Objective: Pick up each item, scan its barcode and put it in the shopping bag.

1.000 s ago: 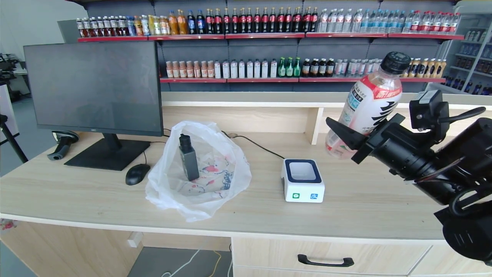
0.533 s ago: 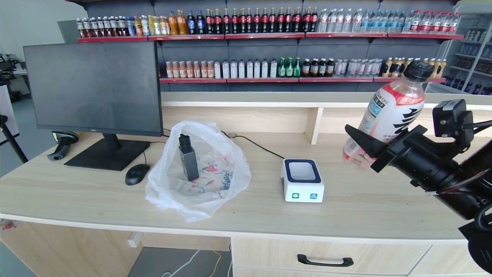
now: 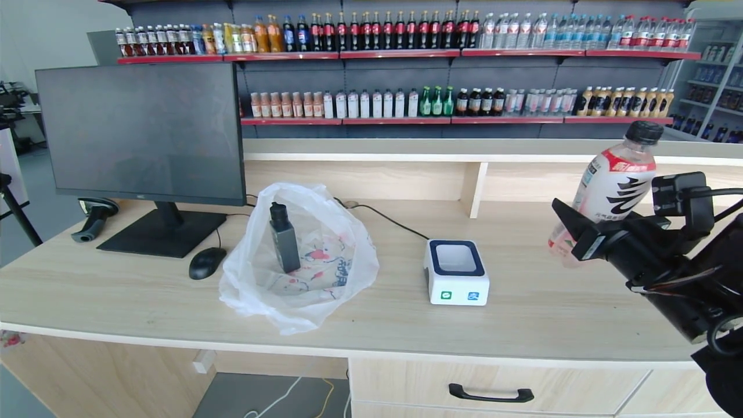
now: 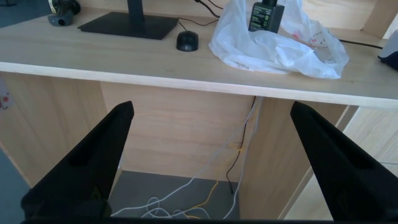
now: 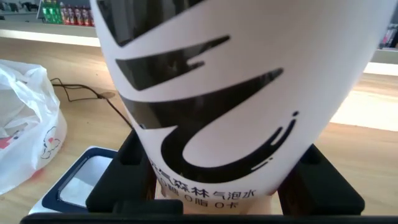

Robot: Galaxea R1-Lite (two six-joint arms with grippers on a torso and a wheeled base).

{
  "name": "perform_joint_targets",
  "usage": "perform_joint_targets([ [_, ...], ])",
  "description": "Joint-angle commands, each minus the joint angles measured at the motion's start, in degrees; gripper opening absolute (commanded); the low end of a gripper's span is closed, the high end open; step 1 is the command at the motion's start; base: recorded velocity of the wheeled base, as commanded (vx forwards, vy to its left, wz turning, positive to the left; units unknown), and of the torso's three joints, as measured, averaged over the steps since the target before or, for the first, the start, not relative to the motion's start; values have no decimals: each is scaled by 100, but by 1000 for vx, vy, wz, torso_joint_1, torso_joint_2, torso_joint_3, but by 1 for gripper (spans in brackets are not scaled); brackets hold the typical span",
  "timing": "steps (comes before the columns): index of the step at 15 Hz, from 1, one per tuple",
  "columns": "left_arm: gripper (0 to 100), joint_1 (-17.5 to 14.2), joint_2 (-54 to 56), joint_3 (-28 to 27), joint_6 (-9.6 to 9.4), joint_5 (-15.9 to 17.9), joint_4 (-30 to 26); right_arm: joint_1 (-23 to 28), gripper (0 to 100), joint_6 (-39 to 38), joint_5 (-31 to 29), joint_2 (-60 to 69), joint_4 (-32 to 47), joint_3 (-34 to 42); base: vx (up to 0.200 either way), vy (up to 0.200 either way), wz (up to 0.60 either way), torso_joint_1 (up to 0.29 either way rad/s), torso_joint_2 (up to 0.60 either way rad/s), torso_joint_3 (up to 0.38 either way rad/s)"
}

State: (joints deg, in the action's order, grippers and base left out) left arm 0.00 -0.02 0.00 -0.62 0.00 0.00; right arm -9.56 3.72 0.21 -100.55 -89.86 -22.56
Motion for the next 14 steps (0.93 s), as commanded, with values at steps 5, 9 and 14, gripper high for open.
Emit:
perform_joint_targets([
  [5, 100, 0, 2, 0, 1, 0, 0, -11, 0, -161, 6, 132, -14, 340, 0, 0, 0, 0, 0, 0],
  [9, 100, -9, 2, 0, 9, 0, 0, -20, 0, -187, 14, 290, -14, 481, -50, 0, 0, 1, 1, 1],
  [14, 100, -9, 2, 0, 27, 0, 0, -20, 0, -196, 14, 334, -14, 516, 0, 120, 0, -7, -2, 7],
])
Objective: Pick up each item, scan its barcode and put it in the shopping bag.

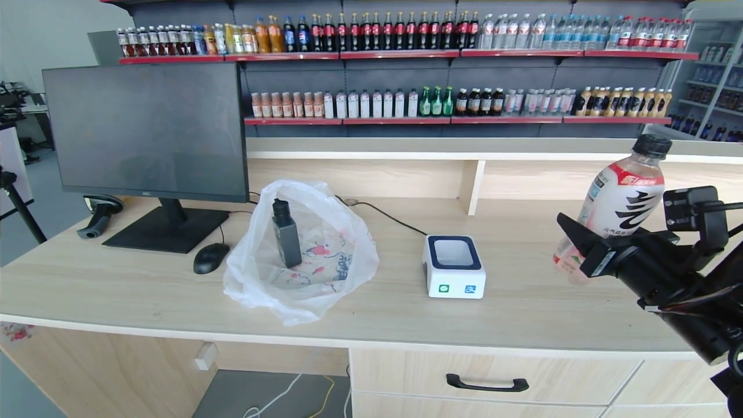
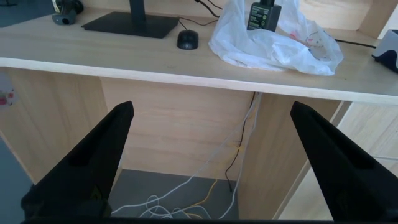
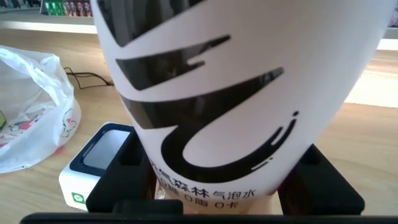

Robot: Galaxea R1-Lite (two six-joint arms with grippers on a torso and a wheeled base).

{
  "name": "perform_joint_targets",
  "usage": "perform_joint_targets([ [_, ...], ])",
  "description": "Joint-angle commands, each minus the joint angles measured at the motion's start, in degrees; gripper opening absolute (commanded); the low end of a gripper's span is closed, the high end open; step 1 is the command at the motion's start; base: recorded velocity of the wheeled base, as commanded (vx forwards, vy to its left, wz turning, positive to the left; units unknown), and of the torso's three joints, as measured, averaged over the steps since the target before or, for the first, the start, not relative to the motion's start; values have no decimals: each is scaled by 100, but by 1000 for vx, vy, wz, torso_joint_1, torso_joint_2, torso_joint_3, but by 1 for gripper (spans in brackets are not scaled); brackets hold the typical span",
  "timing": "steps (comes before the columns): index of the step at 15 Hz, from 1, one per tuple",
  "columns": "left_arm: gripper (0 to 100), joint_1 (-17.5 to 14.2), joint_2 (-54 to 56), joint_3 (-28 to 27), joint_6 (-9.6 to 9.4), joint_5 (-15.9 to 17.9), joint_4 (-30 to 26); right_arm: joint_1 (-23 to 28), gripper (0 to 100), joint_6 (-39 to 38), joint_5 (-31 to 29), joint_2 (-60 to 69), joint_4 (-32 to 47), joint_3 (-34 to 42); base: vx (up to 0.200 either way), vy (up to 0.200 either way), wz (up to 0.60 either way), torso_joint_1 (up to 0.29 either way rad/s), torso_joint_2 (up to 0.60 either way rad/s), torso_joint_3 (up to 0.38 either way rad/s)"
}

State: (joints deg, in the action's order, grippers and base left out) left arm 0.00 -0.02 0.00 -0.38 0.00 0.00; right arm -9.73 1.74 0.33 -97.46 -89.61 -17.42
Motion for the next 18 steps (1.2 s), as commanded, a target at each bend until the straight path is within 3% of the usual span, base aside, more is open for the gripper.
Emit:
perform_joint_targets([
  [1, 100, -9, 2, 0, 11, 0, 0, -3, 0, 1, 2, 26, -39, 2, 0, 200, 0, 22, 2, 2],
  [7, 100, 0, 2, 0, 47, -9, 0, -12, 0, 1, 2, 26, -39, -7, 0, 200, 0, 3, 2, 4],
  [15, 100, 0, 2, 0, 38, -9, 0, -56, 0, -7, 2, 96, -39, 11, 0, 0, 0, 0, 0, 0],
  [18, 100, 0, 2, 0, 47, -9, 0, -231, 0, -7, 2, 87, -39, 11, 0, 0, 600, 4, 2, 2],
])
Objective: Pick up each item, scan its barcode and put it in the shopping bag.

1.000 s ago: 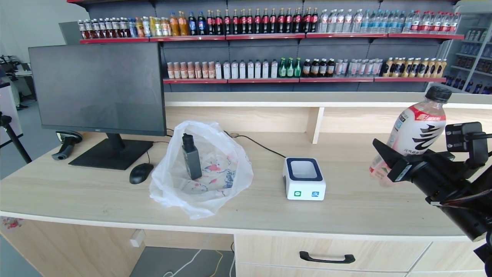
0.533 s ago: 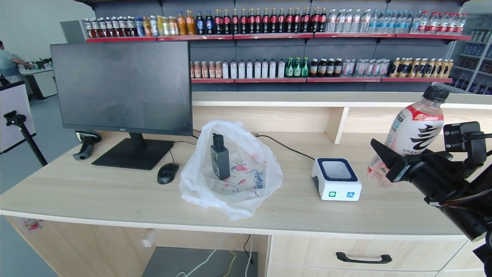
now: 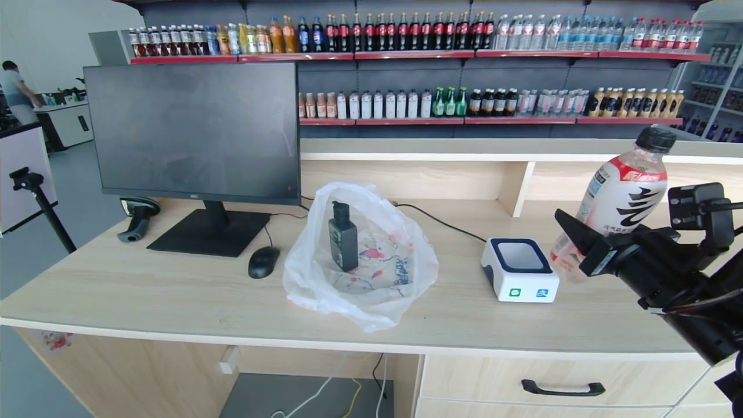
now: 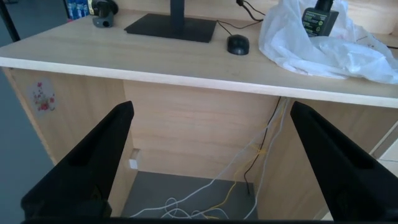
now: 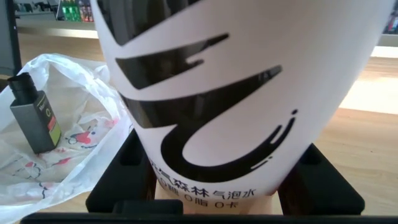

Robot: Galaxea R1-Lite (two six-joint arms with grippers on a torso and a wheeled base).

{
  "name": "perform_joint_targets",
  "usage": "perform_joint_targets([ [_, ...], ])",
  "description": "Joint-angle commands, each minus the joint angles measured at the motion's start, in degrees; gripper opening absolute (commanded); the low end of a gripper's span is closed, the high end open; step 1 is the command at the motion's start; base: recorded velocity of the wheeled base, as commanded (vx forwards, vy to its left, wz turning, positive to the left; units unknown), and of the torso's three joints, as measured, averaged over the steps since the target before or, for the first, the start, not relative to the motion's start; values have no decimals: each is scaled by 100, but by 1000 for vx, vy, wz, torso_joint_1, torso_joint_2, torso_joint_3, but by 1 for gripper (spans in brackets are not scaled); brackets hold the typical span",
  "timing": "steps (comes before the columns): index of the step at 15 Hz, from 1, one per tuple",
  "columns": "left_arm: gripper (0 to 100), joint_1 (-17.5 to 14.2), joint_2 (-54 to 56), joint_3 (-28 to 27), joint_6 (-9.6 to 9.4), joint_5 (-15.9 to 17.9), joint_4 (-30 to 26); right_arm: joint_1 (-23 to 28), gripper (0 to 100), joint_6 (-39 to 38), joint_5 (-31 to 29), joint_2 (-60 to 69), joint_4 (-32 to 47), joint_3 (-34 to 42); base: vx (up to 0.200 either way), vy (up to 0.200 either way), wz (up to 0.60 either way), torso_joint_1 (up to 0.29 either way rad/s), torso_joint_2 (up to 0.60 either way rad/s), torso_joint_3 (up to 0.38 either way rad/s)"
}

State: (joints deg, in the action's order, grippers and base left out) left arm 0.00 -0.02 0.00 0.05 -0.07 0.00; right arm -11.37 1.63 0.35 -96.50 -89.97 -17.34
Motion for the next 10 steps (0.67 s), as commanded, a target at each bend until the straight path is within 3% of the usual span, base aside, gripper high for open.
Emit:
perform_joint_targets([
  [1, 100, 0, 2, 0, 4, -1, 0, -93, 0, 4, 0, -9, -3, 2, 0, 0, 600, -7, -2, 2],
  [4, 100, 0, 2, 0, 4, -1, 0, -93, 0, 4, 0, -35, -3, -24, 0, 0, 600, 2, 1, 2],
  [10, 100, 0, 2, 0, 4, -1, 9, -348, 0, -93, 35, -123, -3, 108, 0, 0, 0, 0, 0, 0],
])
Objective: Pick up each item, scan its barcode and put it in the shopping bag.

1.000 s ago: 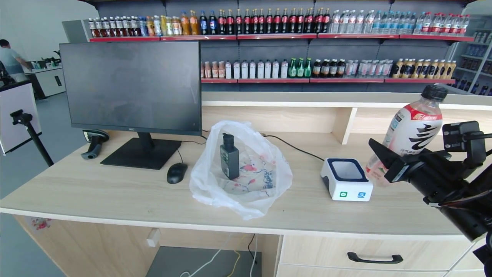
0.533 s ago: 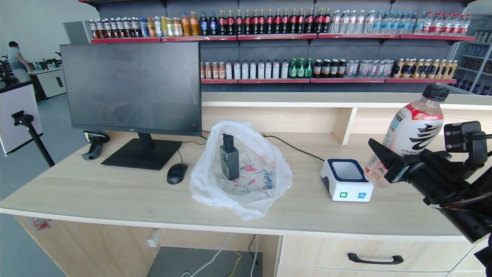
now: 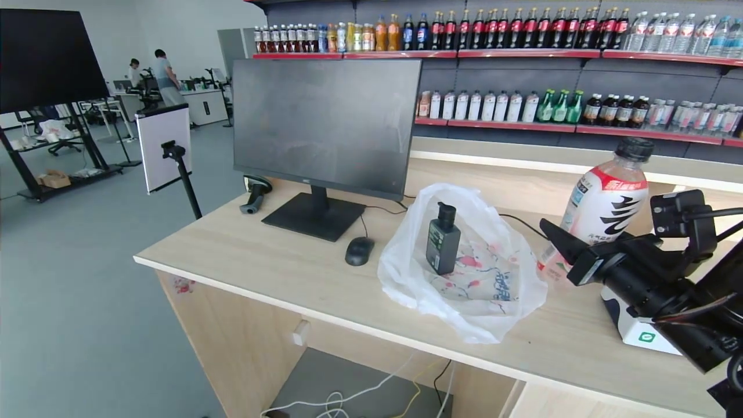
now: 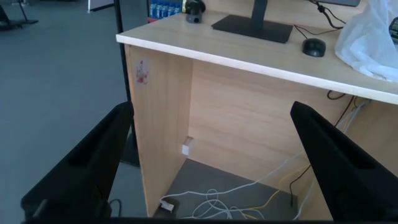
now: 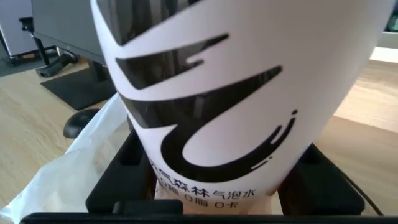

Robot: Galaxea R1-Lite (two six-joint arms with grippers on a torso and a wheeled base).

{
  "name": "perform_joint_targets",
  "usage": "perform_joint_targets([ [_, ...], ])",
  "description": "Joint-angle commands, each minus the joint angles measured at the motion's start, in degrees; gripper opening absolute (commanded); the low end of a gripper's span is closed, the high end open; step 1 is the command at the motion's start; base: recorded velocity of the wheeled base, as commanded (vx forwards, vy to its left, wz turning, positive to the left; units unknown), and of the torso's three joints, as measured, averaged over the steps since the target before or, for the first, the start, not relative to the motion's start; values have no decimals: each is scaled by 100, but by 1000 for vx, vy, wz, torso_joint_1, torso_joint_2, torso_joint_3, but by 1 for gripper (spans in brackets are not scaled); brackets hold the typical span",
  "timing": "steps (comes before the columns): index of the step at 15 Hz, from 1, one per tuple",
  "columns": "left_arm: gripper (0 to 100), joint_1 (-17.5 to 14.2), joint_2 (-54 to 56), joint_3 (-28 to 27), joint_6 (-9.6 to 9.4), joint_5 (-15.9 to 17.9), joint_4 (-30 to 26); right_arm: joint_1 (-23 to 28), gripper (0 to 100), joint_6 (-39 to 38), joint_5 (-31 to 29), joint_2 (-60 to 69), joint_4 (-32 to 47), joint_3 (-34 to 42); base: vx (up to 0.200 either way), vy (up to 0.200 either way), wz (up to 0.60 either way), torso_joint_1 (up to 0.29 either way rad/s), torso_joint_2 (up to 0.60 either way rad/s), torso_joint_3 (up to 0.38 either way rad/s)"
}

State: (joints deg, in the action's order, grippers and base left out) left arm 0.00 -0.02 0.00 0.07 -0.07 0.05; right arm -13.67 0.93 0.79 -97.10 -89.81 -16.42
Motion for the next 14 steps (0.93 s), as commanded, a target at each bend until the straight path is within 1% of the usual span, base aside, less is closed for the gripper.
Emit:
perform_joint_targets([
  [1, 100, 0, 2, 0, 1, -1, 4, -224, 0, -57, -9, -143, -19, -28, 0, 0, 0, 0, 0, 0],
  [3, 100, -9, 2, 0, 1, -1, 4, -295, 0, -57, -9, -301, -19, -81, 0, 0, 0, 0, 0, 0],
  [6, 100, 0, 2, 0, 1, -1, 4, -382, 0, -84, 97, -925, -19, -643, 0, 0, 0, 0, 0, 0],
  [9, 100, 0, 2, 0, -7, 7, 4, -980, 0, -49, 158, -1356, -19, -1030, 0, 0, 0, 0, 0, 0],
  [11, 100, 0, 2, 0, -16, -1, 30, -1033, 0, -40, 149, -1690, -19, -1311, 0, 0, 0, 0, 0, 0],
  [14, 100, 0, -6, 0, -69, -1, 48, -998, 0, -93, 149, -1865, -19, -1373, 0, 0, 0, 0, 0, 0],
])
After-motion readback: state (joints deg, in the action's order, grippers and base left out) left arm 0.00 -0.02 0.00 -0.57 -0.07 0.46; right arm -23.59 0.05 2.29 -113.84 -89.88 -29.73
